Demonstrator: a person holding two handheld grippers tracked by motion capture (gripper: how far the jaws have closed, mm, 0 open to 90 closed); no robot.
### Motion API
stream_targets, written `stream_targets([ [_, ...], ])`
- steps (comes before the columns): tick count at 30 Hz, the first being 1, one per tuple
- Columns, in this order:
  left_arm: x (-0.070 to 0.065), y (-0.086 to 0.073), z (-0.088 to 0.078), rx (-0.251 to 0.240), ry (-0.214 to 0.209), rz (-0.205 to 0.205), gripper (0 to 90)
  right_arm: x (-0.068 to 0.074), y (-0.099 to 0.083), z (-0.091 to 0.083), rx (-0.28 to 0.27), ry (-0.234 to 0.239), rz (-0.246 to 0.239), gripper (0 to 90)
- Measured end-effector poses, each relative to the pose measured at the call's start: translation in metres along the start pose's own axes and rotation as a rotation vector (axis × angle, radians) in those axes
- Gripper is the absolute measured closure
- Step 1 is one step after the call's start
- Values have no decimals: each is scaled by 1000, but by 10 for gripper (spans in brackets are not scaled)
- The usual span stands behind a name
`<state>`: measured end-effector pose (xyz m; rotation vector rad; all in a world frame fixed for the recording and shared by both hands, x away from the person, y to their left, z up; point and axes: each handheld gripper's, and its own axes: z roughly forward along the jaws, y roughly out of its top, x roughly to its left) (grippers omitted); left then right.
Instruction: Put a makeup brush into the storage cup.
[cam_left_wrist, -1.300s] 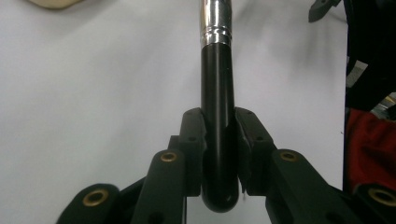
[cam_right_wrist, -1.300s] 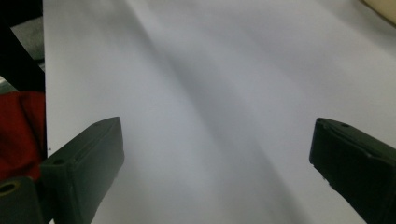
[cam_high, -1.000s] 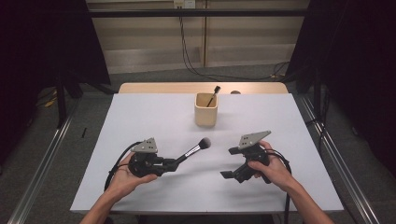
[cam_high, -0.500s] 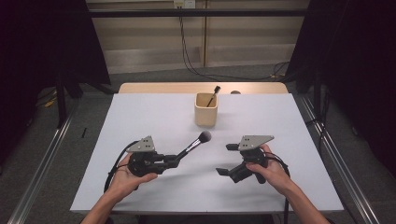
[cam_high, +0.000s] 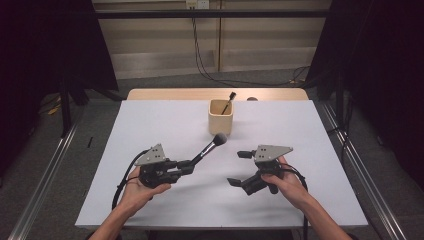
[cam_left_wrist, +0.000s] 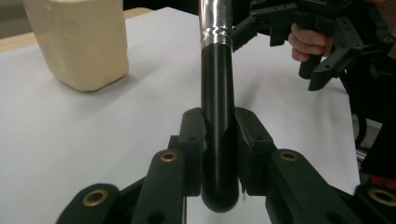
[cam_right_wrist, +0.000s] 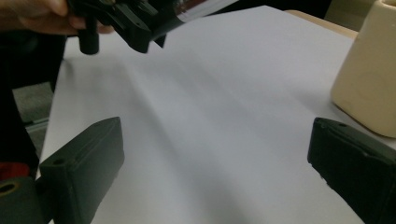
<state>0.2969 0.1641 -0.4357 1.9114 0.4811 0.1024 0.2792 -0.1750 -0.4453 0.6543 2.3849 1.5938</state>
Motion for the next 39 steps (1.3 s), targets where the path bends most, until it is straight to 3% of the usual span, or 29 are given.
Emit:
stream_targets([
  [4,-2,1,0,-23,-9,3,746,3,4,2,-48,33,36,30],
  [10,-8,7,1,-65,-19,16,746,8,15,6,-140,74,46,25],
  [14,-11,11,5,-76,-37,26,746,9,21,12,-167,117,65,23],
  [18,-14,12,8,-79,-46,35,745,8,26,17,-180,120,71,47],
  [26,-13,11,11,-77,-50,33,746,3,28,21,-231,123,123,214],
  [39,-17,9,18,-59,-70,43,746,0,27,23,-242,134,168,429],
])
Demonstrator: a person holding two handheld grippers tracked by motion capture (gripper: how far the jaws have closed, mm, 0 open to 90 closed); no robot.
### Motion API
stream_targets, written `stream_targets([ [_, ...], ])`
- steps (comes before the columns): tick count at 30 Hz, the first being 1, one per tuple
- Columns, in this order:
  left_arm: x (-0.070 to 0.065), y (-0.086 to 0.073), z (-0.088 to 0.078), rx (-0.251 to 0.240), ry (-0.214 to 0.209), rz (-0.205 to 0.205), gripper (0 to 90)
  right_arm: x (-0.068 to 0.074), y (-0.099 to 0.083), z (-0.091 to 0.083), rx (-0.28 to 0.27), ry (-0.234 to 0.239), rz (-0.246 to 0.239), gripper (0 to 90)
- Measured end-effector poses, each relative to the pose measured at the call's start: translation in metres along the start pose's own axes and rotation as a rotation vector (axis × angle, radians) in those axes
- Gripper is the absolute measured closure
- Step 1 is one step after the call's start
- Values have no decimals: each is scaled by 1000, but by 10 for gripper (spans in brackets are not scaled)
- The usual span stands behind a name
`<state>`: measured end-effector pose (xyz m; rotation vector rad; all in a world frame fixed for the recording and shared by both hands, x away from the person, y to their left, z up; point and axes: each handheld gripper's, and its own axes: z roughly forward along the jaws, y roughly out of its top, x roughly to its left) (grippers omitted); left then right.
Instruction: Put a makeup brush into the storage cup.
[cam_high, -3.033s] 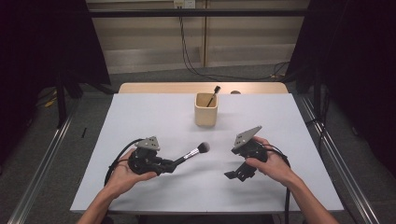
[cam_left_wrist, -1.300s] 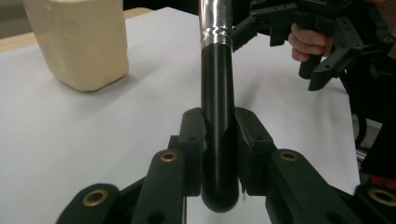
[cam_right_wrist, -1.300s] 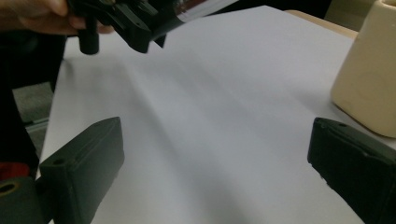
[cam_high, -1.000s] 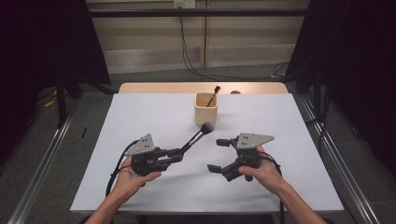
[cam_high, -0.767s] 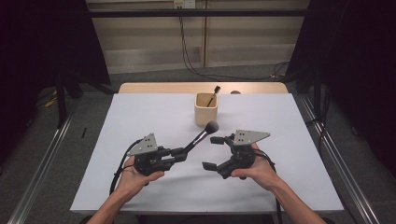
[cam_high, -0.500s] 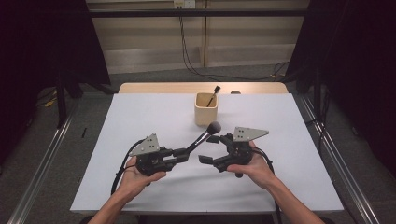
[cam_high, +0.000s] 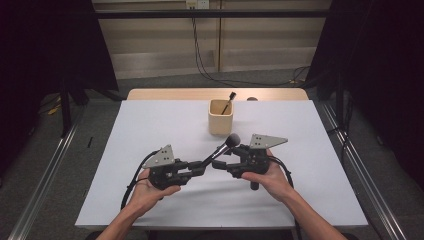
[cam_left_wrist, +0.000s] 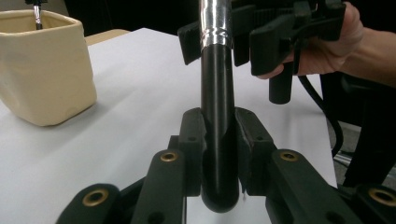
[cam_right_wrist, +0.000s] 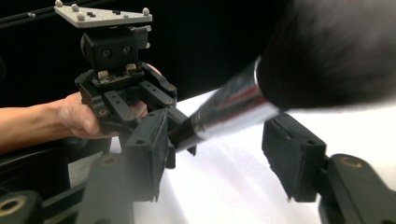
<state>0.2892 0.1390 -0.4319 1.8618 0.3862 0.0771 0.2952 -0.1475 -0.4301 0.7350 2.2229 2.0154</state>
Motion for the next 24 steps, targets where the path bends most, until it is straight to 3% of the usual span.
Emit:
stream_targets([
  [10,-1,-2,3,27,-6,26,745,-3,-1,0,2,26,36,589],
  [24,-3,-5,9,55,3,53,737,-3,0,-1,-15,58,74,668],
])
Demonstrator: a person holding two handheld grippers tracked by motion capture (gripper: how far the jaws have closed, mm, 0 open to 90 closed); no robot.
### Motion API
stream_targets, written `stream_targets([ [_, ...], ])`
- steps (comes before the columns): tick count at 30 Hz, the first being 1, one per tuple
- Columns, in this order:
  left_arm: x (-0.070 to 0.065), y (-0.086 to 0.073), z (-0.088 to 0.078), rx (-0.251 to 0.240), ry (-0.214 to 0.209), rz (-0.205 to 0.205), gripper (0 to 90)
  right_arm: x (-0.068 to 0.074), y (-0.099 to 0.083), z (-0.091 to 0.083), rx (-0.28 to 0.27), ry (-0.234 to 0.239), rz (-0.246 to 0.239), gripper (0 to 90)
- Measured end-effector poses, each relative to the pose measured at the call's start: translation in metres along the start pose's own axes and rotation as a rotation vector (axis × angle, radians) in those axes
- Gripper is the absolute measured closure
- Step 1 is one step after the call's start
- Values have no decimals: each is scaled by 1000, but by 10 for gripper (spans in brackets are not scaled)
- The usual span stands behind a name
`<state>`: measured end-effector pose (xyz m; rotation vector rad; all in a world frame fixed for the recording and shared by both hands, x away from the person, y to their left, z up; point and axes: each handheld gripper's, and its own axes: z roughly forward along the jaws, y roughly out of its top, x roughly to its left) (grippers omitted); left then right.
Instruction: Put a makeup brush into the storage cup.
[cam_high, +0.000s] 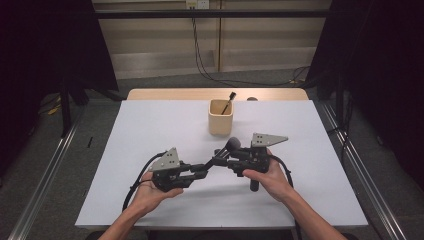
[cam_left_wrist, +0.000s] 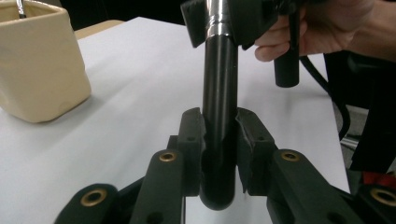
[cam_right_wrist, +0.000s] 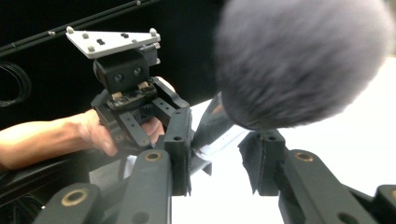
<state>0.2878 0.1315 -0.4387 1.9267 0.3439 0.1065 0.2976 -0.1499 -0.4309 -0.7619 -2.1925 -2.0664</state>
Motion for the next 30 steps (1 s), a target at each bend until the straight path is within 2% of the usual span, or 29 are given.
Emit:
stream_targets([
  [4,-1,0,1,-1,14,2,725,0,0,1,-7,17,13,700],
  [15,0,0,2,-8,24,-12,700,0,1,0,0,20,38,710],
  [17,0,0,2,-13,28,-26,676,0,1,0,6,18,36,711],
  [30,1,-1,1,-5,51,-44,520,1,3,-1,36,4,14,712],
])
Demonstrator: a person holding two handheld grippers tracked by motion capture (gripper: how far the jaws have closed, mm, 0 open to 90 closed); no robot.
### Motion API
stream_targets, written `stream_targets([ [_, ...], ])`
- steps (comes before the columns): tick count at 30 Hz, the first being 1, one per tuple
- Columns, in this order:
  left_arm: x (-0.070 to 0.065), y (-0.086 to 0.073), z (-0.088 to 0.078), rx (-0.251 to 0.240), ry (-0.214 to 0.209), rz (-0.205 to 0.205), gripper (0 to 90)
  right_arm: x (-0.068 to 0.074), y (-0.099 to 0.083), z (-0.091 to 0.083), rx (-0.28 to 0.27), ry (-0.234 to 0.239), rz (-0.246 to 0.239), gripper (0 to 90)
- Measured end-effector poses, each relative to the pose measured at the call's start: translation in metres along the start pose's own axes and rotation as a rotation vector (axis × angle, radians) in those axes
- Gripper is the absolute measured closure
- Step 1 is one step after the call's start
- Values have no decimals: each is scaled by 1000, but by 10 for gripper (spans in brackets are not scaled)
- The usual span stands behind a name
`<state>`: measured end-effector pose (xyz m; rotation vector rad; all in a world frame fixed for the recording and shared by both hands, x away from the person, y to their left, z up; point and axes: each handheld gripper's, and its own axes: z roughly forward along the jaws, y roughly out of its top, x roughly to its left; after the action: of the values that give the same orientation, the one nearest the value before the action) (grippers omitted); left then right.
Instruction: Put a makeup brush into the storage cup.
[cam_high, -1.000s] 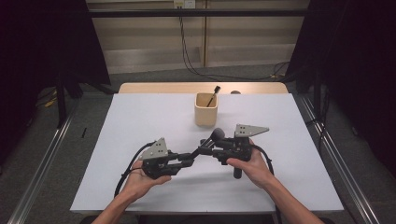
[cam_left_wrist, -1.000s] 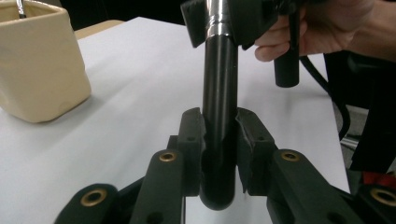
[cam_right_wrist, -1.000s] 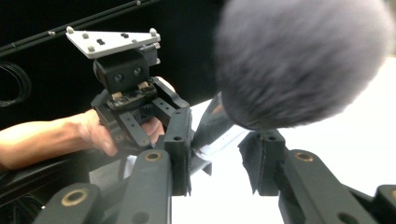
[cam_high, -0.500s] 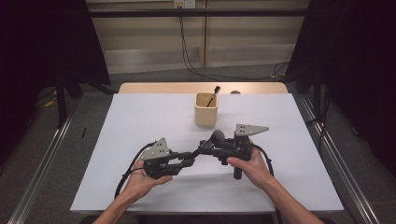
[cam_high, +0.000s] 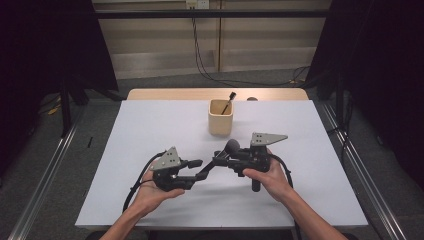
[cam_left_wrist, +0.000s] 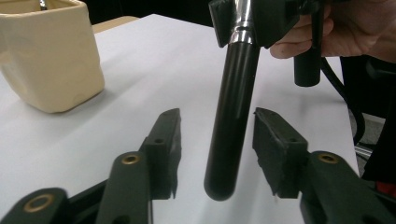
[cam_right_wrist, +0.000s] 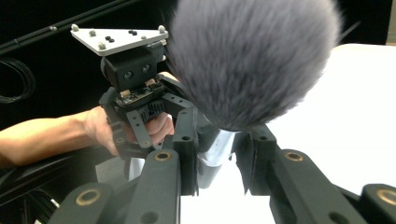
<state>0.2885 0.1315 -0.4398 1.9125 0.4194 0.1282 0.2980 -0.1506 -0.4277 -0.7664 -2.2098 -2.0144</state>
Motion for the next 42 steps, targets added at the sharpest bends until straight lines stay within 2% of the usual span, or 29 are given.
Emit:
stream_targets([
  [7,0,0,-5,-2,13,-12,463,-2,2,-4,14,-19,-12,714],
  [11,0,0,-10,-16,54,-17,355,-3,2,-6,25,-28,-10,714],
  [12,0,0,-11,-27,76,-29,327,-3,2,-6,28,-30,-10,714],
  [14,0,0,-14,-46,92,-42,277,-3,3,-7,36,-31,-6,714],
  [16,-1,1,-17,-46,126,-35,226,-3,4,-8,48,-36,-6,714],
  [21,4,0,-24,-40,160,-74,104,-5,6,-12,61,-51,-13,714],
  [29,7,-4,-40,-20,218,-94,52,-8,9,-19,100,-89,-11,714],
  [31,6,-6,-45,-26,234,-79,29,-8,10,-21,110,-93,-11,714],
  [33,6,-7,-49,-36,242,-98,30,-9,11,-22,105,-98,-10,714],
  [36,6,-10,-56,-34,272,-104,31,-9,14,-23,138,-112,-36,714],
  [37,6,-12,-57,-48,276,-105,30,-9,15,-24,136,-111,-36,714],
  [39,7,-14,-61,-47,275,-109,25,-9,17,-25,136,-114,-34,714],
  [41,8,-17,-64,-44,303,-120,20,-10,20,-26,147,-121,-37,714],
  [42,8,-19,-65,-61,302,-131,22,-10,21,-26,145,-124,-37,714],
])
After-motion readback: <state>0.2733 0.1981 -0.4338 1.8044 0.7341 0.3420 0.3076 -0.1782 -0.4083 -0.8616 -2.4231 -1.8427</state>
